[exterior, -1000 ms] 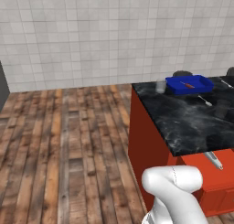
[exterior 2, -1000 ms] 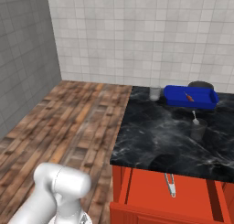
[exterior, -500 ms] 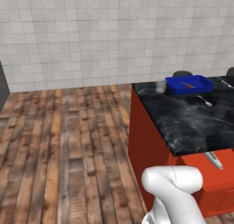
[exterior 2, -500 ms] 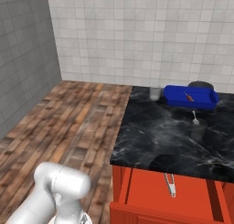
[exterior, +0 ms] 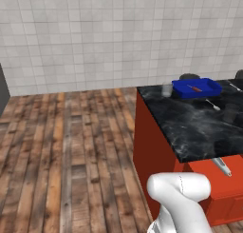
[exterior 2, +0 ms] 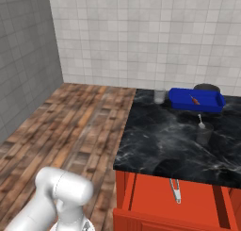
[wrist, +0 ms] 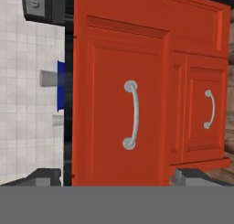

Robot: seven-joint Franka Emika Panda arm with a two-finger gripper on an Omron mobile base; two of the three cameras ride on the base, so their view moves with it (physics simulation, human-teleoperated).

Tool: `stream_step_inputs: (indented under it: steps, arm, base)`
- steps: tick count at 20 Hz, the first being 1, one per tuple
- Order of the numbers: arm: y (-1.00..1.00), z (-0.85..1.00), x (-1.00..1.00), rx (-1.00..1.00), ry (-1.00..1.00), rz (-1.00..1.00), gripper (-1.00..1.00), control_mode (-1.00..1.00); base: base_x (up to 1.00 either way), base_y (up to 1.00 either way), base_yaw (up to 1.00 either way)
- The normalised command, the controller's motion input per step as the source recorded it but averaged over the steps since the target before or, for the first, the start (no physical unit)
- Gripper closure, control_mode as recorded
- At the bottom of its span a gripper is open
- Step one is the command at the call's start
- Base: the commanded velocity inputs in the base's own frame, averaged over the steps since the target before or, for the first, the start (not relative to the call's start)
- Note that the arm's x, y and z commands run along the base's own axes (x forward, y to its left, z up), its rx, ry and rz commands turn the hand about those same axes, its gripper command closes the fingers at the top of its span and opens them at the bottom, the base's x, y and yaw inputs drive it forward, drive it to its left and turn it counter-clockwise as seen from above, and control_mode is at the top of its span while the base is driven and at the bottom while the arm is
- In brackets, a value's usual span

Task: Take the tongs from the drawer on the right and place them on the dining counter next to the tray containing the hot dog.

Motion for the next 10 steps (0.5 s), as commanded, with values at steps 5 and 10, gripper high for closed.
stream_step_inputs:
  steps: [5,10]
  arm:
    - [0.00,0.34,0.00,0.00,0.13,0.00,-1.00,-1.00]
    - [0.00,0.31,0.00,0.00,0.13,0.00,-1.00,-1.00]
  base:
    - [0.00,0.00,0.00]
    - [0.00,0.00,0.00]
